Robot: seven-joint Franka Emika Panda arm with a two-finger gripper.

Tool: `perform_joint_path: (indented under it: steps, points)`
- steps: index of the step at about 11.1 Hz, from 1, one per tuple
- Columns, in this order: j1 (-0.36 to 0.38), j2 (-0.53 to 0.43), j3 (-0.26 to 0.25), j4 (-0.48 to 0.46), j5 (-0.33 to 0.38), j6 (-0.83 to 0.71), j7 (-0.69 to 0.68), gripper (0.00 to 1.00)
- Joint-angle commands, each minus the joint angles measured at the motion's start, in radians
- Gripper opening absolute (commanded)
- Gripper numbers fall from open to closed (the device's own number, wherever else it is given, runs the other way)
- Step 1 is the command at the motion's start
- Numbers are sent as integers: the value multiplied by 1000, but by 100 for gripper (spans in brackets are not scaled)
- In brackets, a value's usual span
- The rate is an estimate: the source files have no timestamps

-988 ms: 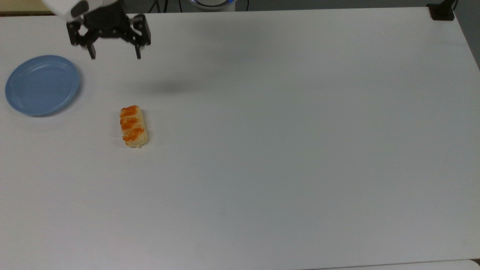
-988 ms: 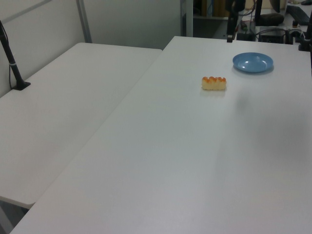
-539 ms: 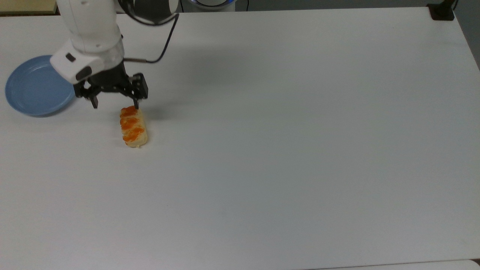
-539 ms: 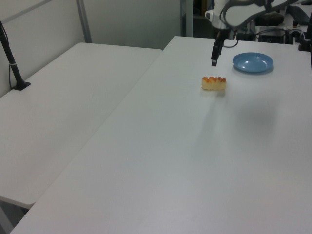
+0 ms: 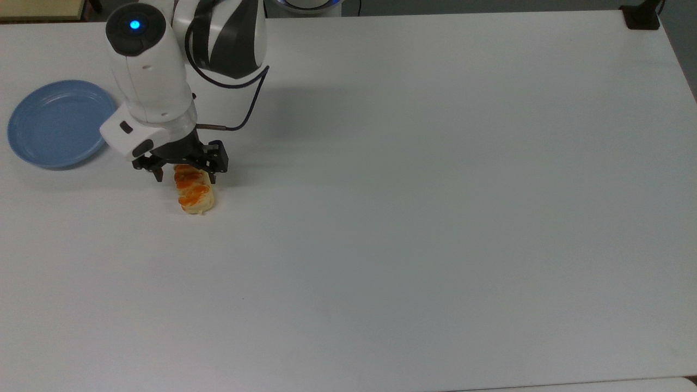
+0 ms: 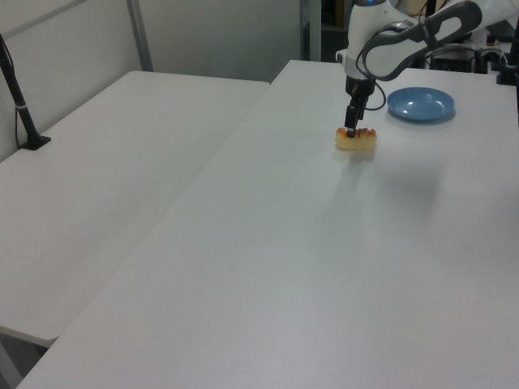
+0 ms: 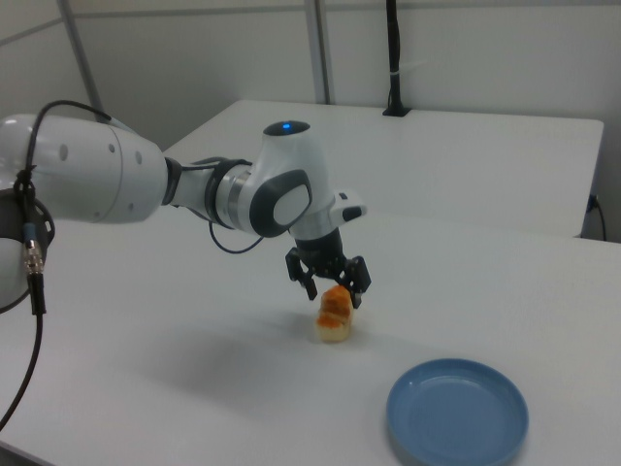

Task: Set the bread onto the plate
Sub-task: 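Close the gripper on the bread roll, then carry the bread roll over the blue plate and lower it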

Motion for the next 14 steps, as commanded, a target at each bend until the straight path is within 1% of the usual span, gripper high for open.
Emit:
perform_joint_path:
  steps: [1, 2, 3, 4, 5, 6, 7, 10, 11, 12, 13, 14]
  points:
    - [5, 22, 5, -37, -2, 63, 30, 76]
    - [5, 22, 5, -40, -2, 66, 40, 55]
    - [3, 16, 5, -37, -2, 63, 69, 39]
    - [3, -5, 5, -34, -2, 52, 83, 34]
    - [-8, -37, 3, -35, -2, 20, 82, 34]
    - [-32, -65, 3, -29, -3, -60, 68, 34]
    - [-66, -94, 3, -28, -12, -104, 36, 34]
    - [-190, -104, -7, -28, -19, -118, -167, 34]
    - [-225, -102, -27, -24, -25, -109, -244, 34]
    - [-239, -97, -56, -24, -26, -106, -313, 34]
    - [-242, -94, -85, -24, -25, -94, -370, 34]
    - [-244, -88, -108, -24, -25, -59, -383, 34]
